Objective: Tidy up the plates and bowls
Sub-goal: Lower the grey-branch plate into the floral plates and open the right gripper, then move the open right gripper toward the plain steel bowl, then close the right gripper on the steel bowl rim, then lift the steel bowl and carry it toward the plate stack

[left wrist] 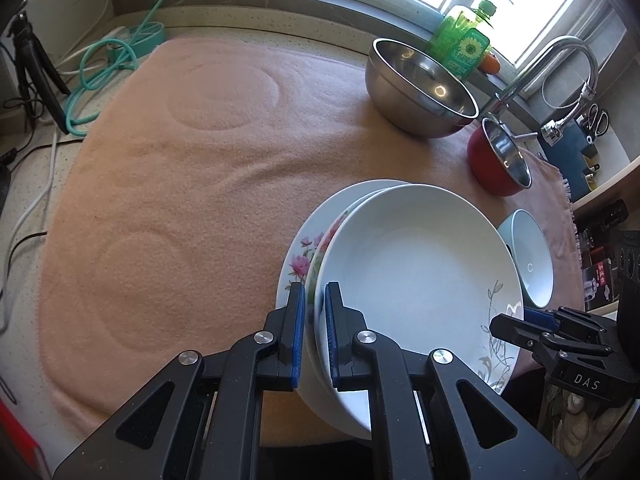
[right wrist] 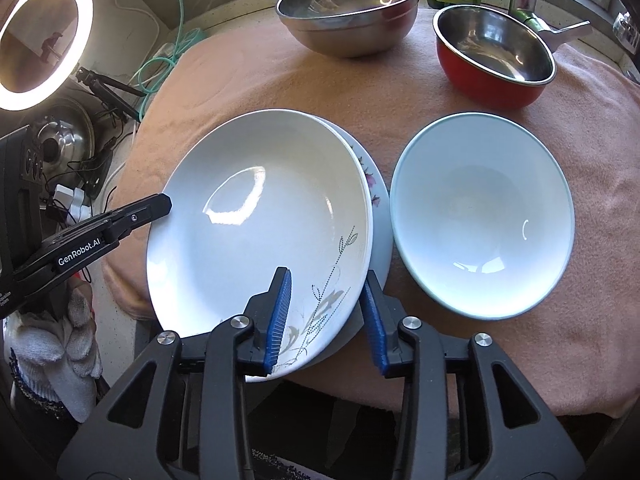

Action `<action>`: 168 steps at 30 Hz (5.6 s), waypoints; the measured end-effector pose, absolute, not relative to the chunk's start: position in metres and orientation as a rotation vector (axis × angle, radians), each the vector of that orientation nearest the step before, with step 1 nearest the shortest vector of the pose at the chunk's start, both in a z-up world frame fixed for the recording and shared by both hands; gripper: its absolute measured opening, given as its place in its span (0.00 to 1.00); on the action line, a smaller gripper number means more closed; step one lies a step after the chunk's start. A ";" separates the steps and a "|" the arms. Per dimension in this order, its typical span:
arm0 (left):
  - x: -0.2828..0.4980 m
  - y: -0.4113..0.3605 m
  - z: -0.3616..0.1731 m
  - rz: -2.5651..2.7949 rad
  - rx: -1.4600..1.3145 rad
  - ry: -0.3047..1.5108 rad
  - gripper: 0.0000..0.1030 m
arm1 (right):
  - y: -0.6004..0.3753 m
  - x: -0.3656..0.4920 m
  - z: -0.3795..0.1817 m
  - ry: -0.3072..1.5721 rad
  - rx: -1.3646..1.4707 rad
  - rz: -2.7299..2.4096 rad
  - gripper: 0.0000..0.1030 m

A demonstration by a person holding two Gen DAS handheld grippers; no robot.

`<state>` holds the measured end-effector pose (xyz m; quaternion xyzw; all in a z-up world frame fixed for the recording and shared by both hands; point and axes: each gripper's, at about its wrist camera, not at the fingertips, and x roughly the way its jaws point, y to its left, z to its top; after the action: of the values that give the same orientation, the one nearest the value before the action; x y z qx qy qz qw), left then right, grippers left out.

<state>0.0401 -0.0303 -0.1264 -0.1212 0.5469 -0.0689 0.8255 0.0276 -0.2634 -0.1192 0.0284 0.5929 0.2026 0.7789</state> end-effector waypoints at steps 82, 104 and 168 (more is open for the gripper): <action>0.300 -0.048 -0.098 -0.541 -0.242 1.239 0.29 | -0.284 0.188 -0.078 1.129 0.675 0.147 0.41; 0.324 -0.056 -0.131 -0.534 -0.229 1.321 0.17 | -0.293 0.207 -0.128 1.199 0.736 0.121 0.27; 0.052 0.119 -0.114 0.043 -0.642 1.136 0.12 | -0.118 0.110 -0.109 1.385 0.262 0.737 0.24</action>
<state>0.0524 0.1194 -0.1137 -0.2985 0.5284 0.0198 0.7945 0.1104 -0.1175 -0.1093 0.1178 0.6216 0.3307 0.7003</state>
